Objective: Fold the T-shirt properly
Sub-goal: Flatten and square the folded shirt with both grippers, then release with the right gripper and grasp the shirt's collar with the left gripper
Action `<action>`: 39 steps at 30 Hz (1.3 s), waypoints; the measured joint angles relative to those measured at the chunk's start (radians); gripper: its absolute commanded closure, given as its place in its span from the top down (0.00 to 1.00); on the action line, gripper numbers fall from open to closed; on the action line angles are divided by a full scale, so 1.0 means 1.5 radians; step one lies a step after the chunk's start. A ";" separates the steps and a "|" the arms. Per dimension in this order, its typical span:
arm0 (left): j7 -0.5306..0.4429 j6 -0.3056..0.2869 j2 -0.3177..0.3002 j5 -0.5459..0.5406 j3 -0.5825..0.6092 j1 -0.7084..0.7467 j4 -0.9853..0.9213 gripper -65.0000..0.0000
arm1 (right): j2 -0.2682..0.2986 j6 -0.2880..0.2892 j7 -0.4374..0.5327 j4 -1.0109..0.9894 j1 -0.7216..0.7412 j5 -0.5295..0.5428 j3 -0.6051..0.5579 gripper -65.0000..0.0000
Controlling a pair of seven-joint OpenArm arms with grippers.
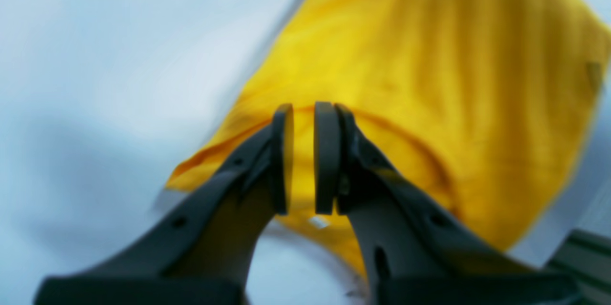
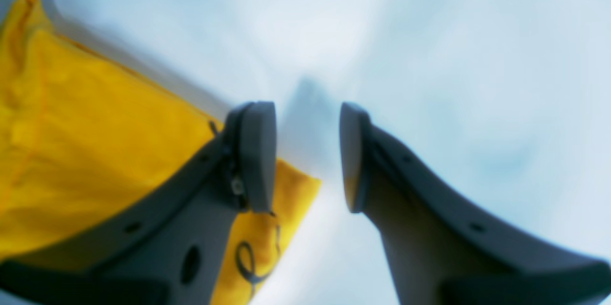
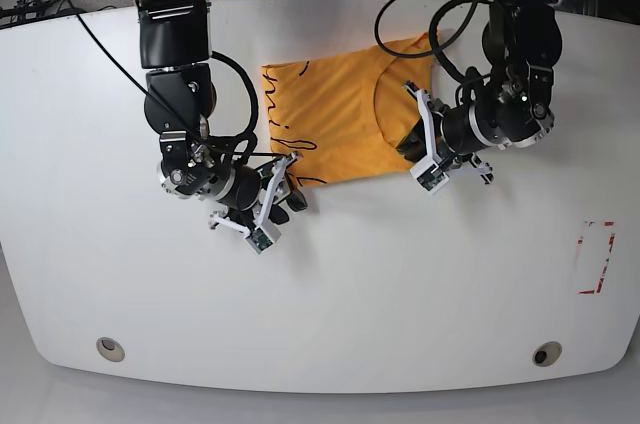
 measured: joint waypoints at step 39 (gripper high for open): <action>-0.006 0.000 -0.056 0.013 0.073 -0.051 -0.193 0.10 | 0.070 0.002 0.113 -0.007 -0.133 0.013 -0.004 0.32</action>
